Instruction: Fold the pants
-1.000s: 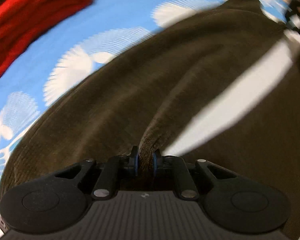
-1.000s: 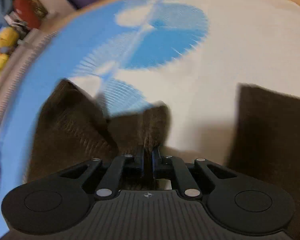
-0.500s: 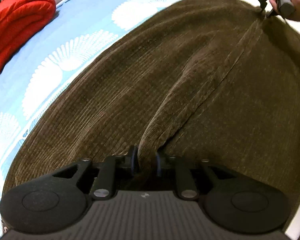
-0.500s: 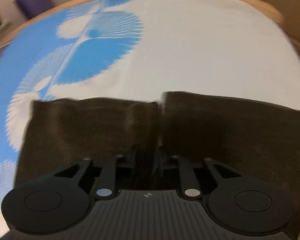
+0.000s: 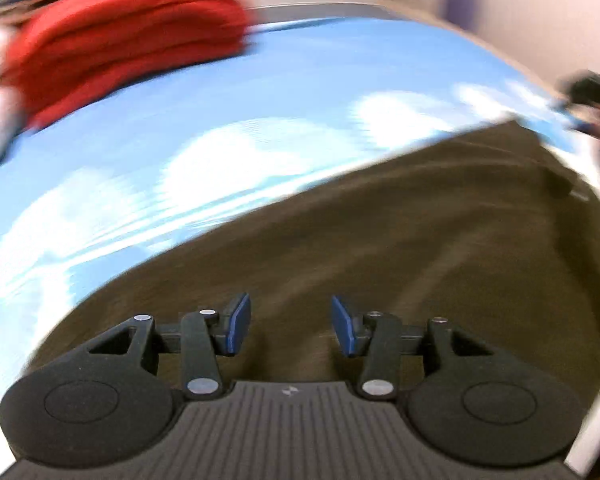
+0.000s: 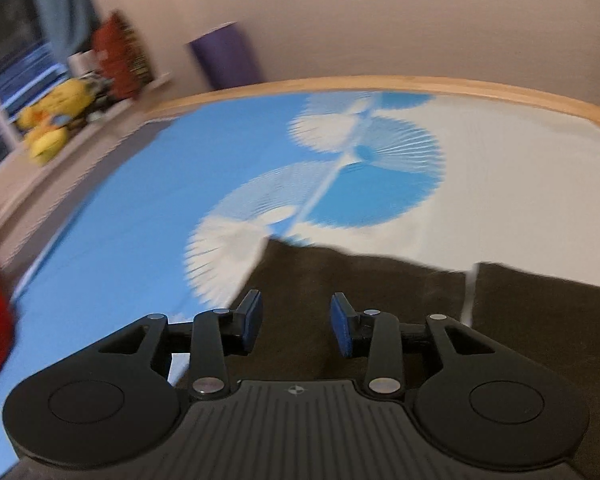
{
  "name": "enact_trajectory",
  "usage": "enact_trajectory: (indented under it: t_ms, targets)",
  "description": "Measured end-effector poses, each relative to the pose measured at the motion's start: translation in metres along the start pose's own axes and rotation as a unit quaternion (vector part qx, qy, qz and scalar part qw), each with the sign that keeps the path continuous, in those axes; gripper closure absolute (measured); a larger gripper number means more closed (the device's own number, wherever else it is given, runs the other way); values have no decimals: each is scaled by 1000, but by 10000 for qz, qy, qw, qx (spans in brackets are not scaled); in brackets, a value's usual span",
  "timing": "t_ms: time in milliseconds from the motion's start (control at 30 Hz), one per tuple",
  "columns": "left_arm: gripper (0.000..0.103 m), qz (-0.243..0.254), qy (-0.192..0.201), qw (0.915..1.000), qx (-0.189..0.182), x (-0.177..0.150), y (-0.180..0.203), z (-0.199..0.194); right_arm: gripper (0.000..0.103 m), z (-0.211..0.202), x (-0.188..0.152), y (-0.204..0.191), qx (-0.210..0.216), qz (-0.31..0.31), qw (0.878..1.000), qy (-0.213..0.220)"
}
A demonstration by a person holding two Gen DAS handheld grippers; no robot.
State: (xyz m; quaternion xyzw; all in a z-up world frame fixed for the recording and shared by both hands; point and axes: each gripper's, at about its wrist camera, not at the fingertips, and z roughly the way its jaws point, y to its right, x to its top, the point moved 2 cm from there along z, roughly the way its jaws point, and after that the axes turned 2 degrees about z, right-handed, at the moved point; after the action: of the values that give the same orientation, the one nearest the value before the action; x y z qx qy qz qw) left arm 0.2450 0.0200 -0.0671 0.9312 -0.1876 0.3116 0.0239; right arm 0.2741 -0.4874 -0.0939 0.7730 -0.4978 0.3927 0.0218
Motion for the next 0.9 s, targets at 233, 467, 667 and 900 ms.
enact_trajectory:
  t_ms: [233, 467, 667, 900]
  targets:
    - [42, -985, -405, 9855, 1320, -34, -106, -21, 63, -45, -6, -46, 656, -337, 9973, -35]
    - [22, -1980, -703, 9660, 1504, -83, -178, -29, 63, -99, -18, -75, 1147, -869, 9896, -37]
    - [22, -2573, -857, 9561, 1108, -106, -196, -4, 63, -148, -32, -61, 1562, -1451, 9769, -141]
    - [20, -2540, -1027, 9576, 889, -109, -192, 24, 63, -185, -52, -6, 1411, -1864, 9721, -185]
